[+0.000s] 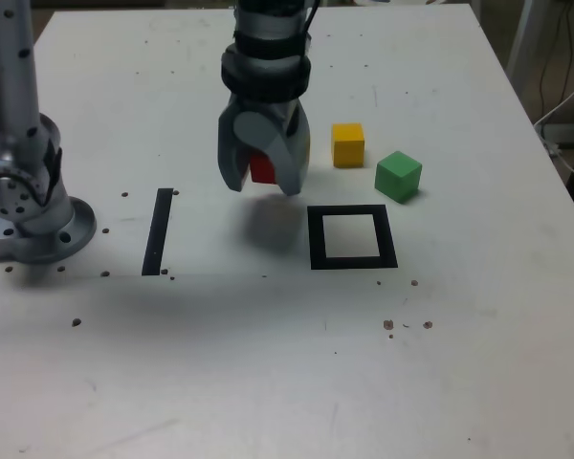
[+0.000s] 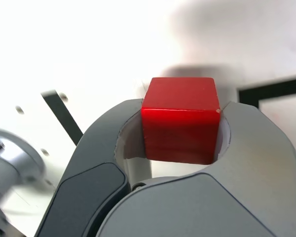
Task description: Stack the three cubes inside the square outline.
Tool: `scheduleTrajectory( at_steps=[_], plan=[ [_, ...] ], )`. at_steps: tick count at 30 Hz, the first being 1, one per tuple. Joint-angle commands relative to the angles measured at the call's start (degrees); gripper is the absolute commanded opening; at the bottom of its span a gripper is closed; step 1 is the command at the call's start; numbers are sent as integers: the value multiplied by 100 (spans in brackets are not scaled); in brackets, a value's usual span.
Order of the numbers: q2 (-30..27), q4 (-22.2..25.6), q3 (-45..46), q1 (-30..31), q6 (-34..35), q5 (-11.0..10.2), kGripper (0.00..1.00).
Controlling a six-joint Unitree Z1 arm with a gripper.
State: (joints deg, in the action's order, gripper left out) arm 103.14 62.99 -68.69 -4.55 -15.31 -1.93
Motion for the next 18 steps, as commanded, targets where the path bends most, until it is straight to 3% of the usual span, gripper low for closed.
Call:
scheduleTrajectory(
  at_steps=[1, 7, 18],
  plan=[
    [49, 102, -161, 184, 403, 124, 19],
    [263, 201, -450, 469, 1073, 416, 19],
    [819, 346, -1080, 840, 1414, 545, 19]
  ],
)
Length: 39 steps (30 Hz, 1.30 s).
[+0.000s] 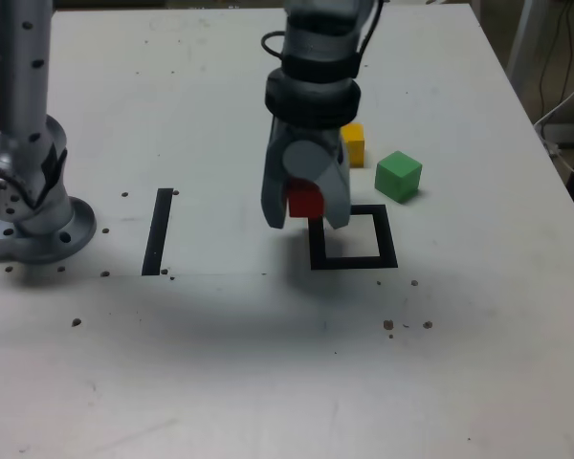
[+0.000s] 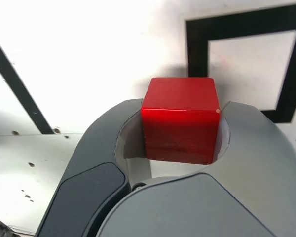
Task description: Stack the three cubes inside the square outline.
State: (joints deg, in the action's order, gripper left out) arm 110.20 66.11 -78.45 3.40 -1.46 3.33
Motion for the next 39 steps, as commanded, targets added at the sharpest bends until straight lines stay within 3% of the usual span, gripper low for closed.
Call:
scheduleTrajectory(
  at_steps=[1, 14, 28, 32, 35, 39],
  plan=[
    [199, 61, -196, 80, 45, 30, 19],
    [830, 166, -754, 193, 107, 88, 19],
    [1114, 176, -956, 167, 111, 79, 19],
    [1165, 176, -958, 151, 103, 73, 23],
    [1220, 168, -956, 132, 74, 73, 38],
    [1273, 145, -965, 117, 18, 74, 81]
  ],
)
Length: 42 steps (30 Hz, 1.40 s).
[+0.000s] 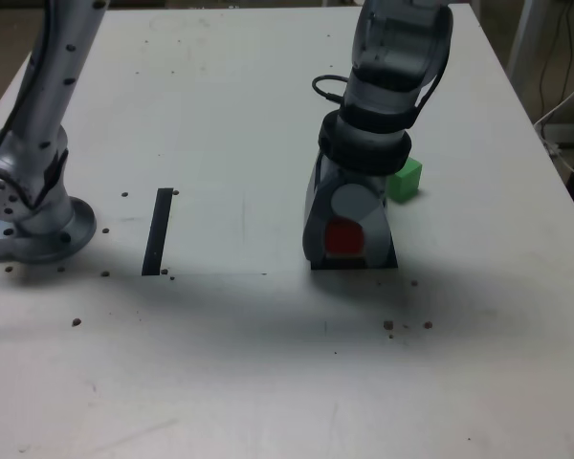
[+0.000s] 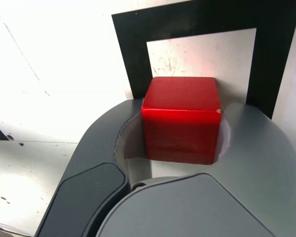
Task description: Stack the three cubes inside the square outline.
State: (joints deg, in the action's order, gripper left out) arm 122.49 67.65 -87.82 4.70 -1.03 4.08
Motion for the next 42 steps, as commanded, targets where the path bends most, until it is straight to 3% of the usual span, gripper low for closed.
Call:
scheduleTrajectory(
  at_steps=[1, 4, 13, 21, 25, 33, 42],
  plan=[
    [48, -14, -29, -13, -35, -2, 89],
    [59, -20, -27, -13, -44, -14, 99],
    [-78, 30, 63, -29, 30, -129, 99],
    [-1001, 598, 260, -84, 531, -891, 99],
    [-1299, 802, 257, -340, 420, -1077, 99],
    [-1124, 788, 13, -1259, -456, -1136, 99],
    [-459, 784, -558, -2138, -1276, -993, 98]
  ],
)
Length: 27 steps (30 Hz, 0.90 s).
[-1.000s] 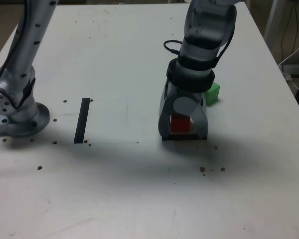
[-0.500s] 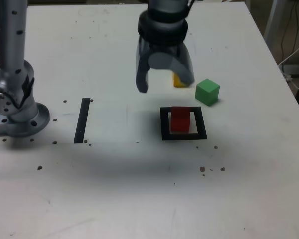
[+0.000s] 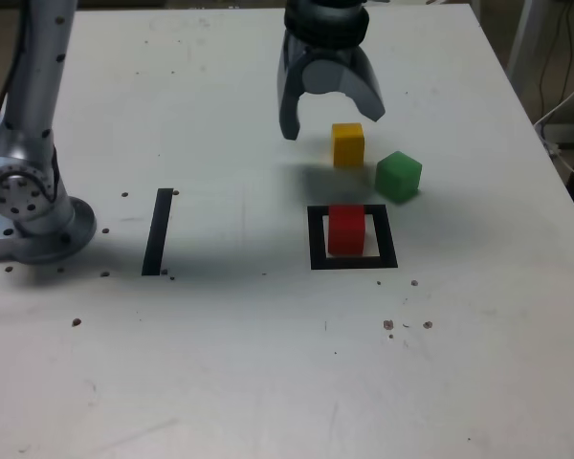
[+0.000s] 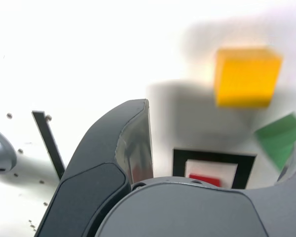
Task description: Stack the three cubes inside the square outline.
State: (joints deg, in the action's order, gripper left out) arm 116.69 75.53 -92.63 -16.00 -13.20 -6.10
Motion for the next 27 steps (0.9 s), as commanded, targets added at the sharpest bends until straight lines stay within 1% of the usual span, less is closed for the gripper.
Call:
scheduleTrajectory(
  at_steps=[1, 8, 11, 14, 17, 20, 22, 24, 27],
  plan=[
    [204, -1, -140, -123, -114, 49, 98],
    [769, 30, -520, -309, -390, 269, 93],
    [938, 49, -609, -326, -433, 350, 87],
    [1022, 64, -628, -341, -438, 399, 76],
    [1063, 62, -625, -350, -431, 413, 59],
    [1074, 50, -633, -351, -423, 367, 43],
    [1077, 46, -650, -351, -422, 321, 34],
    [1080, 43, -664, -351, -424, 283, 28],
    [1084, 44, -670, -351, -429, 260, 25]
  ],
)
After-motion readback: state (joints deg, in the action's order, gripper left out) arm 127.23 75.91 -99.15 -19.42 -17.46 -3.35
